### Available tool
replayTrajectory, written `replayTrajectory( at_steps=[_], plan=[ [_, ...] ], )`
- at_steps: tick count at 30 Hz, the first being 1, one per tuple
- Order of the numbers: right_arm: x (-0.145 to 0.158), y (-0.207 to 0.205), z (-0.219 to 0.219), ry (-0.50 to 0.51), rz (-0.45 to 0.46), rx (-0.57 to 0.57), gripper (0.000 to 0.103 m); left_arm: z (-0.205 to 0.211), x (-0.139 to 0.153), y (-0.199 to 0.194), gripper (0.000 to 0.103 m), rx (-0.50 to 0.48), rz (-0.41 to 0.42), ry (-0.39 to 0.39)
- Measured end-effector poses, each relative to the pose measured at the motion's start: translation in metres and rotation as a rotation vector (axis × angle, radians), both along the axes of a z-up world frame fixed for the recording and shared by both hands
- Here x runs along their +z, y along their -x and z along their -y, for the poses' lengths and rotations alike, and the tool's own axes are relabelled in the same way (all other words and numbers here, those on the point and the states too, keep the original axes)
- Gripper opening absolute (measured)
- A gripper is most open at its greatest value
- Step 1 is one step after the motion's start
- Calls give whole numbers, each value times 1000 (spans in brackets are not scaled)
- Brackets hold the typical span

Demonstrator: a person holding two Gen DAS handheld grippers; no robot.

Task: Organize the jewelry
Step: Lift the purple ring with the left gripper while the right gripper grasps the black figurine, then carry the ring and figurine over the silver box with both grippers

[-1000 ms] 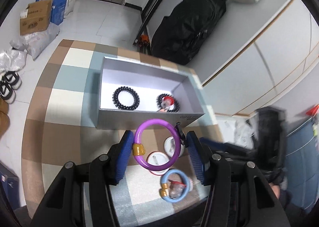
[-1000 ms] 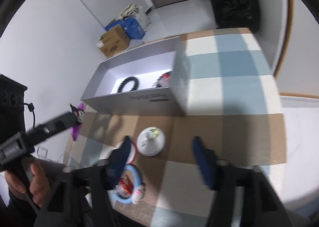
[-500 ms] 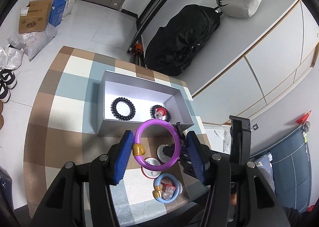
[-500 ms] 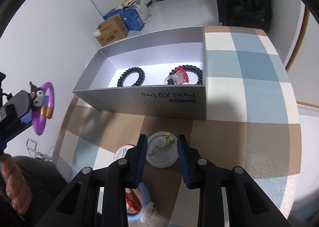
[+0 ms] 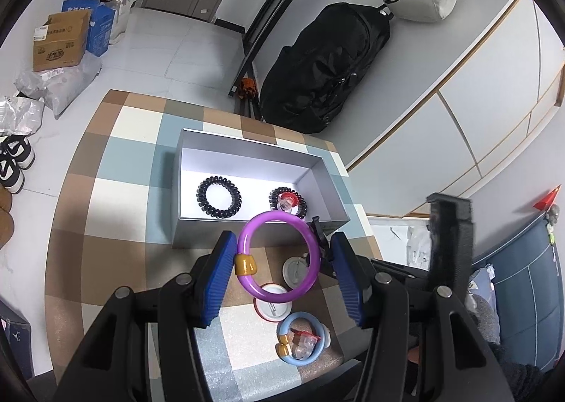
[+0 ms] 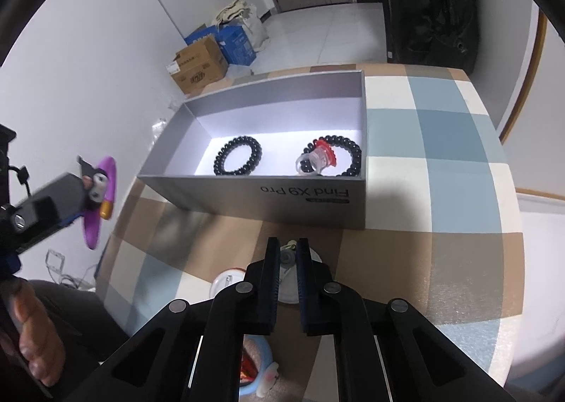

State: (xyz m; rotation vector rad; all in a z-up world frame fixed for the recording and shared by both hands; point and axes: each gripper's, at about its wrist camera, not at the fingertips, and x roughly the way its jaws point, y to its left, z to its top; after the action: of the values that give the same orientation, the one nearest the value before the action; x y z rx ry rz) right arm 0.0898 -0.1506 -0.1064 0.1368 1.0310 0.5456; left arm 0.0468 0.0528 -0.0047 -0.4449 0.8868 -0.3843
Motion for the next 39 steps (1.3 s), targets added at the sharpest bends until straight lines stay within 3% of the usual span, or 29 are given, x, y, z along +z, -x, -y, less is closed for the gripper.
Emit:
replayTrajectory(
  at_steps=[3, 10, 20, 30, 39],
  plan=[
    [7, 0, 4, -51, 1, -4, 8, 2, -1, -3, 49, 8, -5, 1],
    [41, 6, 5, -120, 108, 10, 8, 4, 5, -8, 49, 40, 22, -21],
    [59, -7, 9, -186, 132, -24, 8, 9, 10, -25, 49, 73, 22, -38],
    [68, -28, 8, -251, 137, -18, 8, 15, 8, -48, 49, 95, -2, -41],
    [59, -51, 7, -290, 78, -9, 8, 11, -2, -70, 49, 128, -47, -35]
  ],
)
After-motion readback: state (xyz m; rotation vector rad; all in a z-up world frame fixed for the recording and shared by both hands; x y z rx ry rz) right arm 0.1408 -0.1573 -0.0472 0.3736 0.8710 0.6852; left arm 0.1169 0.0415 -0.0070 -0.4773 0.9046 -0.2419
